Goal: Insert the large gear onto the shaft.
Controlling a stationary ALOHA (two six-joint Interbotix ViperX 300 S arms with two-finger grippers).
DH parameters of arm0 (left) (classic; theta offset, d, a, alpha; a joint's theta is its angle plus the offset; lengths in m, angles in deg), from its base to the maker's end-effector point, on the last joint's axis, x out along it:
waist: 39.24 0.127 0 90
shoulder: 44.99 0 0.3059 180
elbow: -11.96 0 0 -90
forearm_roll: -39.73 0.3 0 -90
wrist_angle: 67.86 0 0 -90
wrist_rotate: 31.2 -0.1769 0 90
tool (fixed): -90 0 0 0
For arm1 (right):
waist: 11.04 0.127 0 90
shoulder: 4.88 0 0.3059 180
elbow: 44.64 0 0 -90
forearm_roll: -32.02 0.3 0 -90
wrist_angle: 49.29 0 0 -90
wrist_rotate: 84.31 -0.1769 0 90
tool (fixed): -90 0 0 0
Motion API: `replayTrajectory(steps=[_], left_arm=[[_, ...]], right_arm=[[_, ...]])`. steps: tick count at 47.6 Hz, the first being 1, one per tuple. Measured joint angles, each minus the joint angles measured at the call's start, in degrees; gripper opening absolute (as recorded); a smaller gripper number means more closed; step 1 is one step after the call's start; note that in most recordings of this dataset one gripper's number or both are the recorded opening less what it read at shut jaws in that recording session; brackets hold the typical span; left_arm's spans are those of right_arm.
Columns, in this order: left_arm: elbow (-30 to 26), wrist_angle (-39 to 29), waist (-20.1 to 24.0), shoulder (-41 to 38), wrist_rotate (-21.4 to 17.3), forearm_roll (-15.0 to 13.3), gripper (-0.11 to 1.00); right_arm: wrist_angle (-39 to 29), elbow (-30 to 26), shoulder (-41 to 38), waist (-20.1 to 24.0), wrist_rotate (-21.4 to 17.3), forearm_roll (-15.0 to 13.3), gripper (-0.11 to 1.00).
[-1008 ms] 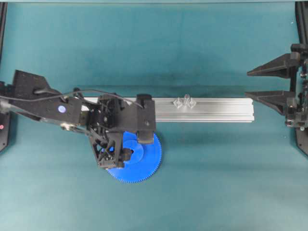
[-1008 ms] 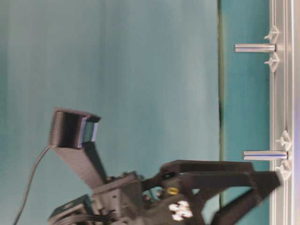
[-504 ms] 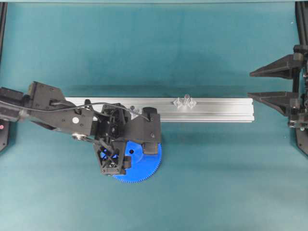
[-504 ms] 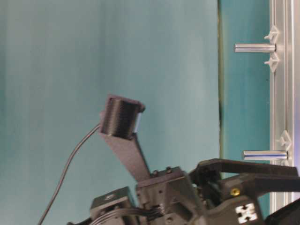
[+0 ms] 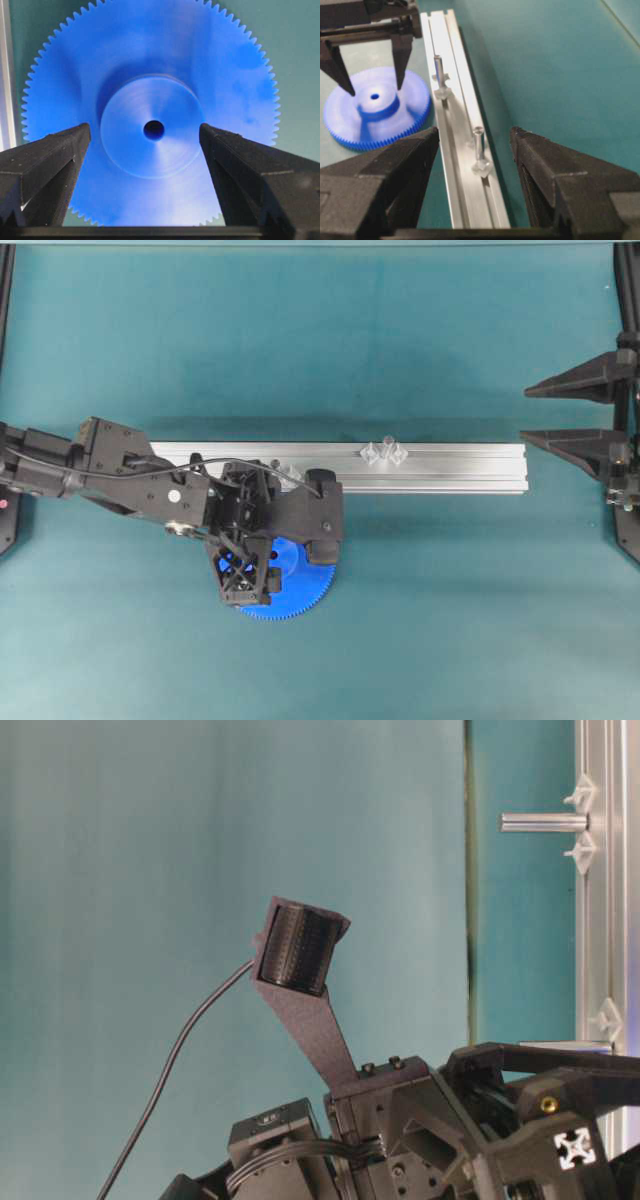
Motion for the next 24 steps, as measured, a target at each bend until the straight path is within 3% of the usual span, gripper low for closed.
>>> replayTrajectory(steps=[24], left_arm=[[-0.09, -0.09, -0.62, -0.97, 0.0, 0.0, 0.92]], right_arm=[[0.0, 0.09, 0.0, -0.09, 0.0, 0.09, 0.69]])
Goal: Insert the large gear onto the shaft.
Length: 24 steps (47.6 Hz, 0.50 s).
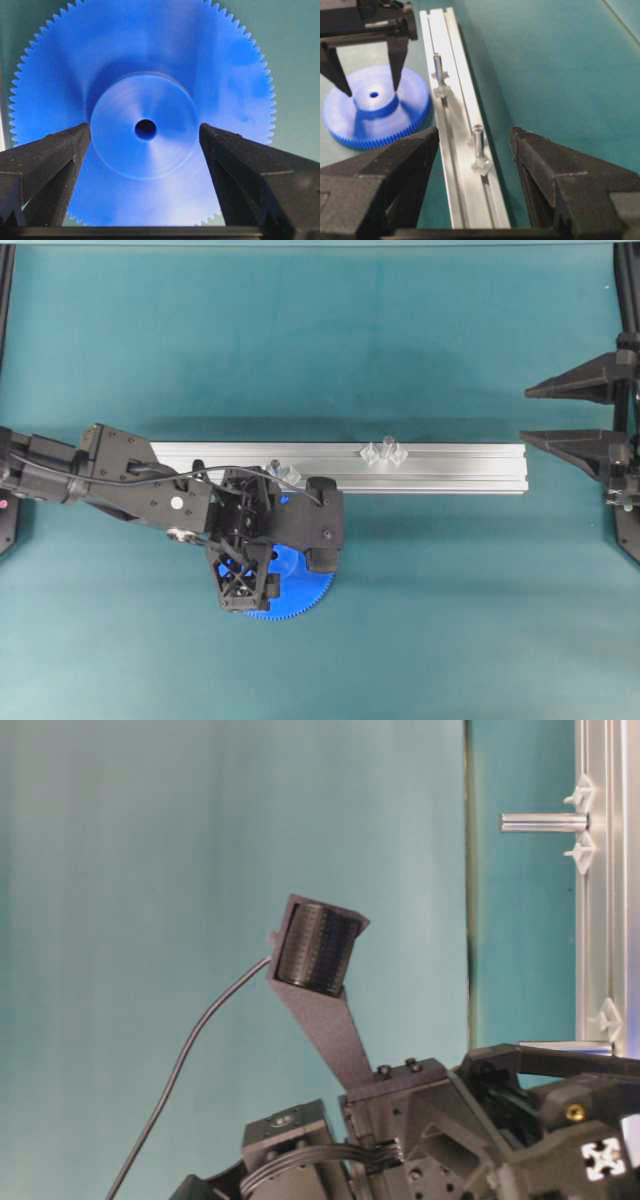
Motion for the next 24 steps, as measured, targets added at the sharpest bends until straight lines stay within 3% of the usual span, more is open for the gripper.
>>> replayTrajectory(steps=[24], left_arm=[[0.09, 1.85, -0.09, -1.41, 0.18, 0.0, 0.92]], right_arm=[[0.0, 0.0, 0.18, 0.0, 0.0, 0.0, 0.69]])
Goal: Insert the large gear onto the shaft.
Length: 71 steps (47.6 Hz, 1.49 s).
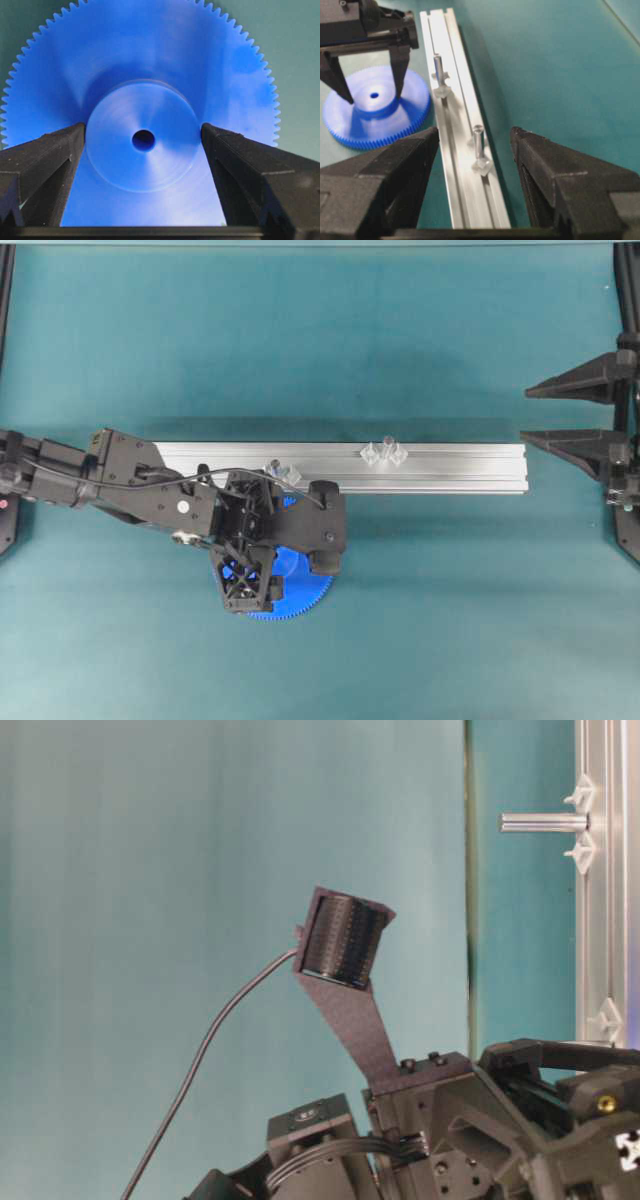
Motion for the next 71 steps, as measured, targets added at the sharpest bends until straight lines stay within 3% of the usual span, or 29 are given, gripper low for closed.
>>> replayTrajectory(steps=[30, 53, 60, 65, 71], left_arm=[[1.76, 3.6, -0.09, -0.35, 0.88, 0.18, 0.92], [2.64, 4.75, -0.09, -0.35, 0.97, 0.18, 0.91], [2.55, 4.57, -0.09, -0.26, 0.88, 0.18, 0.87], [2.46, 4.48, -0.44, -0.26, 0.7, 0.18, 0.79], [2.37, 4.48, -0.53, -0.35, 0.26, 0.18, 0.78]], right_arm=[[0.0, 0.0, 0.0, 0.0, -0.09, 0.09, 0.69], [0.0, 0.0, -0.09, 0.0, -2.64, 0.0, 0.69], [0.0, 0.0, 0.0, 0.0, -2.64, 0.0, 0.69], [0.0, 0.0, 0.0, 0.0, -2.64, 0.0, 0.69], [0.0, 0.0, 0.0, 0.0, -2.64, 0.0, 0.69]])
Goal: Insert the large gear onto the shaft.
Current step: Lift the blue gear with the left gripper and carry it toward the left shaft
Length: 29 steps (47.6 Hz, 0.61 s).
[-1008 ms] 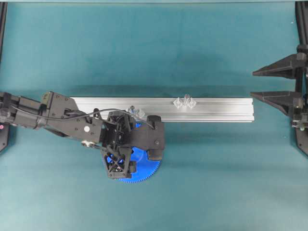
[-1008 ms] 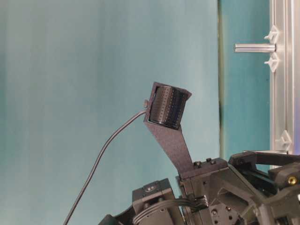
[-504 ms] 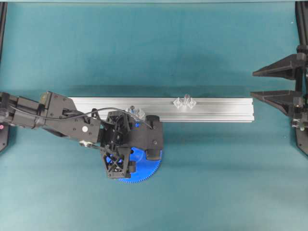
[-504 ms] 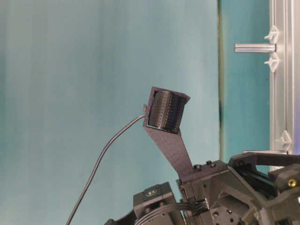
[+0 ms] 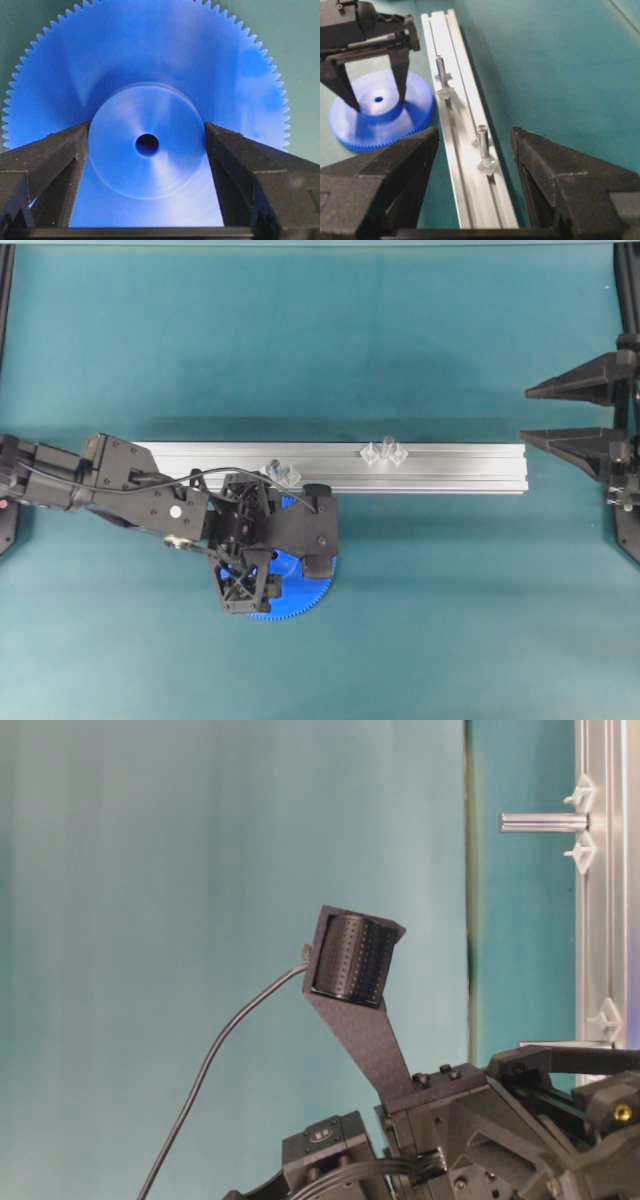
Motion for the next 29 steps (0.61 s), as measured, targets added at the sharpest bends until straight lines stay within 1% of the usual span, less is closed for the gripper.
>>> replayTrajectory(steps=[7, 22, 29], left_arm=[[-0.09, 0.0, 0.0, 0.0, -0.7, 0.09, 0.78], [-0.18, -0.09, 0.18, 0.88, -4.75, -0.18, 0.78], [-0.44, -0.09, 0.18, 1.58, -5.27, -0.18, 0.78]], right_arm=[[0.0, 0.0, 0.0, 0.0, 0.0, -0.09, 0.69], [0.0, 0.18, 1.41, 0.0, 0.0, -0.35, 0.69], [-0.88, 0.62, 2.55, 0.0, 0.0, -0.35, 0.69]])
